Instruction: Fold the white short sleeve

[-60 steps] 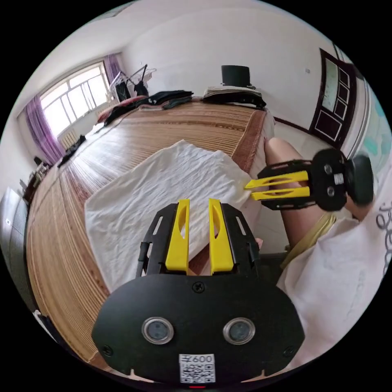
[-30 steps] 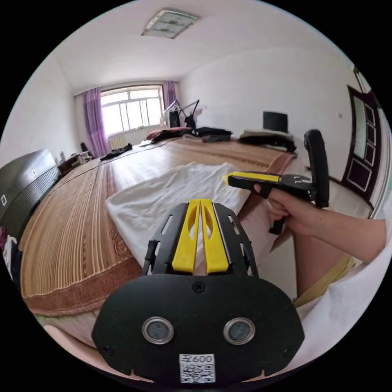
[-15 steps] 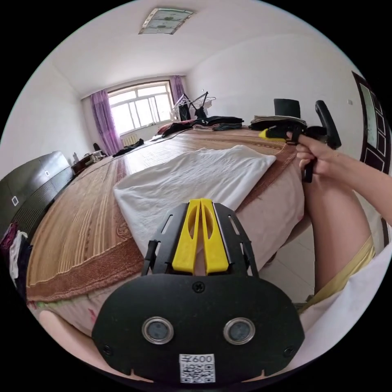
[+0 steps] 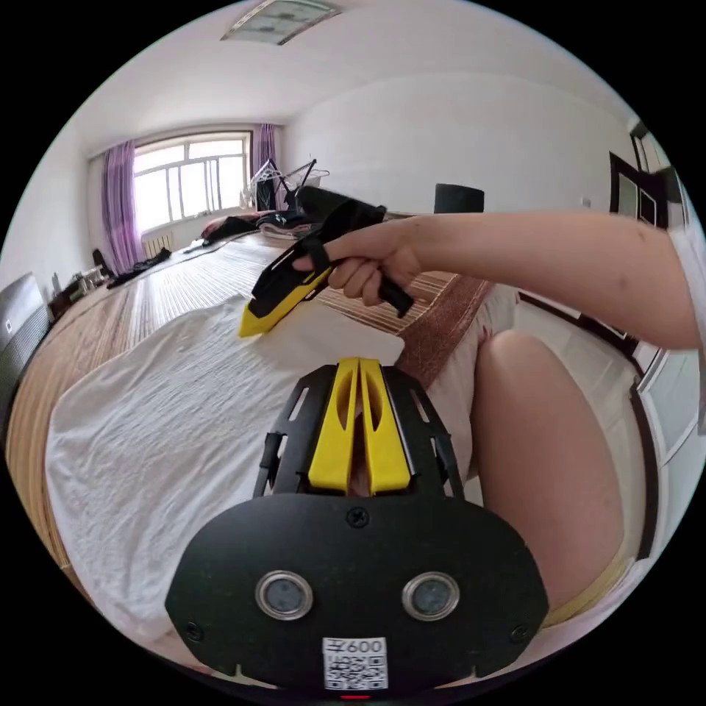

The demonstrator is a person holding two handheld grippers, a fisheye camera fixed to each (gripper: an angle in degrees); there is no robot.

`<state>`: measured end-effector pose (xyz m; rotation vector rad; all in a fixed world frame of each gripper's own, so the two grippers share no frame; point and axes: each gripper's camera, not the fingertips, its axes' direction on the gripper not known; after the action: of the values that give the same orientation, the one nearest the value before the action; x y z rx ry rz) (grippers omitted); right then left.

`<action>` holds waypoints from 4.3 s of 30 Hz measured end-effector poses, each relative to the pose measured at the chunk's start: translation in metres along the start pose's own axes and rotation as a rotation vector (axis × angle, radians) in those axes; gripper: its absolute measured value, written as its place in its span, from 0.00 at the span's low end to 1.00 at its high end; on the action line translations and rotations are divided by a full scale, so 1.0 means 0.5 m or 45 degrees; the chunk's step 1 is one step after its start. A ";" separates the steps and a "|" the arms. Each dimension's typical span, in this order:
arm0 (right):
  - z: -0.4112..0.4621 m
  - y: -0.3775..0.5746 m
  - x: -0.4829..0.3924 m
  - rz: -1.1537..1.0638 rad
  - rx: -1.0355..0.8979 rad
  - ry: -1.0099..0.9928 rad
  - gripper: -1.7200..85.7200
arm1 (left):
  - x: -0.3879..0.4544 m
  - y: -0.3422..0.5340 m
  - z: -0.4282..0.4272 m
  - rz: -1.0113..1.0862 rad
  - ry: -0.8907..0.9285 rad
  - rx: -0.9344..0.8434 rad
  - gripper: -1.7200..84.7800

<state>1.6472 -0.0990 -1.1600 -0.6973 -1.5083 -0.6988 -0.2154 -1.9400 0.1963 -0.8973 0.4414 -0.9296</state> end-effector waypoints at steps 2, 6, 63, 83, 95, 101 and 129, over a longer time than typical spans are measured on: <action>-0.053 -0.069 0.047 0.072 0.069 -0.075 0.01 | 0.017 0.015 0.003 0.054 -0.072 -0.008 0.02; -0.155 -0.155 0.070 0.203 0.371 0.026 0.01 | -0.010 0.037 0.007 0.028 -0.015 0.018 0.02; 0.543 0.101 -0.335 -0.339 0.257 0.214 0.02 | -0.173 -0.107 -0.669 -0.351 0.075 0.104 0.19; 1.128 0.138 -0.276 -0.299 0.135 0.801 0.01 | -0.277 -0.299 -0.796 -0.422 0.110 0.135 0.21; 1.068 0.223 -0.073 -0.303 0.217 0.753 0.01 | -0.319 -0.411 -0.832 -0.445 0.263 0.095 0.18; 0.974 0.289 0.093 -0.179 0.290 0.731 0.01 | -0.344 -0.429 -0.834 -0.526 0.396 0.083 0.17; 0.771 0.506 0.563 -0.245 0.498 0.661 0.01 | -0.384 -0.480 -0.688 -0.397 0.900 -0.434 0.03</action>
<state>1.5877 0.3654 -0.8907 -0.0600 -1.1825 -0.6408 -0.6713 -2.0096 0.1883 -0.9414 1.1117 -1.4908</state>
